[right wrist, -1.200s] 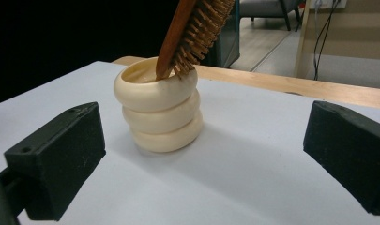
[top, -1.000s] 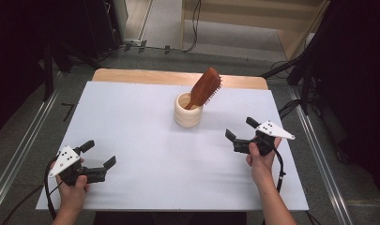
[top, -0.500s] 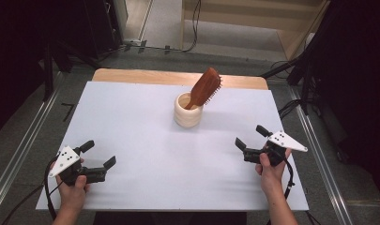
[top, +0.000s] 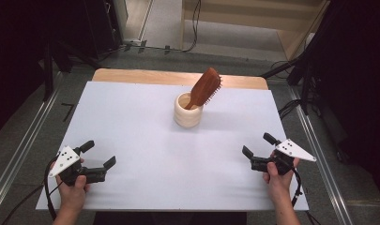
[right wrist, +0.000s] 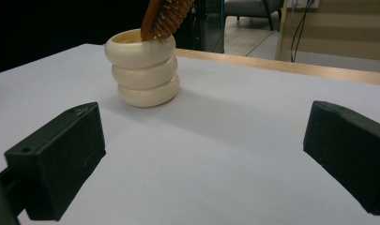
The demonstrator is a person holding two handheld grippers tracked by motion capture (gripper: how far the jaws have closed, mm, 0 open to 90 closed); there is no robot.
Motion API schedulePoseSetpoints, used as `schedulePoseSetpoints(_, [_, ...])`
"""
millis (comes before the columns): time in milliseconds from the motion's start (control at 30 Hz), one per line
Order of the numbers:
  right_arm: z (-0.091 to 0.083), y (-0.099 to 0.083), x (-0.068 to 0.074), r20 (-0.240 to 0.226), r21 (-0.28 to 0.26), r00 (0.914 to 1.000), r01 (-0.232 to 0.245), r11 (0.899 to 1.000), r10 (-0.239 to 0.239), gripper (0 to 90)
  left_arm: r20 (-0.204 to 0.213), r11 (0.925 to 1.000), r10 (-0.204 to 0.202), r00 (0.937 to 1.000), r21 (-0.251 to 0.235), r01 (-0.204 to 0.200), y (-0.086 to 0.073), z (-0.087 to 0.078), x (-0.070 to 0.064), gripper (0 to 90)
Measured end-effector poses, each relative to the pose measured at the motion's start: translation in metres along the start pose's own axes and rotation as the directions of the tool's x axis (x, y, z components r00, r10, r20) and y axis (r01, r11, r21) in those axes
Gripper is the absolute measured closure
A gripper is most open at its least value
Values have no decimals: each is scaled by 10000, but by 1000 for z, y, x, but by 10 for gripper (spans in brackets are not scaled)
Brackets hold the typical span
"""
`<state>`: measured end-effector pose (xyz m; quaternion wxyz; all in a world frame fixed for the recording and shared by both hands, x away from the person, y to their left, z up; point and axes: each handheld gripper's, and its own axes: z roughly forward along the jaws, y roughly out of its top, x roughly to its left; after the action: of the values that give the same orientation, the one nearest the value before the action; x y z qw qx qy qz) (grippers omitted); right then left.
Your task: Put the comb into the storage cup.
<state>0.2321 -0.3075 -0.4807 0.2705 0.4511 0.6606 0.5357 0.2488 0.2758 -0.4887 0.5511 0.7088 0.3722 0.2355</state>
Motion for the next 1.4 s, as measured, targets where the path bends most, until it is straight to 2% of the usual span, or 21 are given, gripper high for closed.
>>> schedulePoseSetpoints(533, [-25,-14,-8,292,115,9996,-68,9999,65,0,-6,10000,-8,10000,-14,8,0,0,0,0])
schedulePoseSetpoints(767, [-40,-21,-18,492,-10,9981,-376,9993,376,0,-20,10000,2,10000,4,-2,0,0,0,0])
schedulePoseSetpoints(933, [-46,-26,-22,337,-10,9975,-615,9981,615,0,-17,10000,-56,10000,-14,56,0,0,1,0])
schedulePoseSetpoints(1033, [-47,-29,-21,442,182,9984,-352,9992,344,0,6,10000,-30,10000,-9,30,0,0,1,0])
schedulePoseSetpoints(1167, [-51,-32,-21,468,148,9981,-396,9991,388,0,13,10000,-28,10000,-8,28,0,0,1,0])
schedulePoseSetpoints(1233, [-51,-35,-22,633,300,9979,-126,9995,106,0,28,10000,-58,10000,-25,58,0,0,1,0])
schedulePoseSetpoints(1400, [-55,-39,-26,620,454,9978,-281,9986,253,0,-4,10000,-72,10000,-14,72,0,0,2,0])
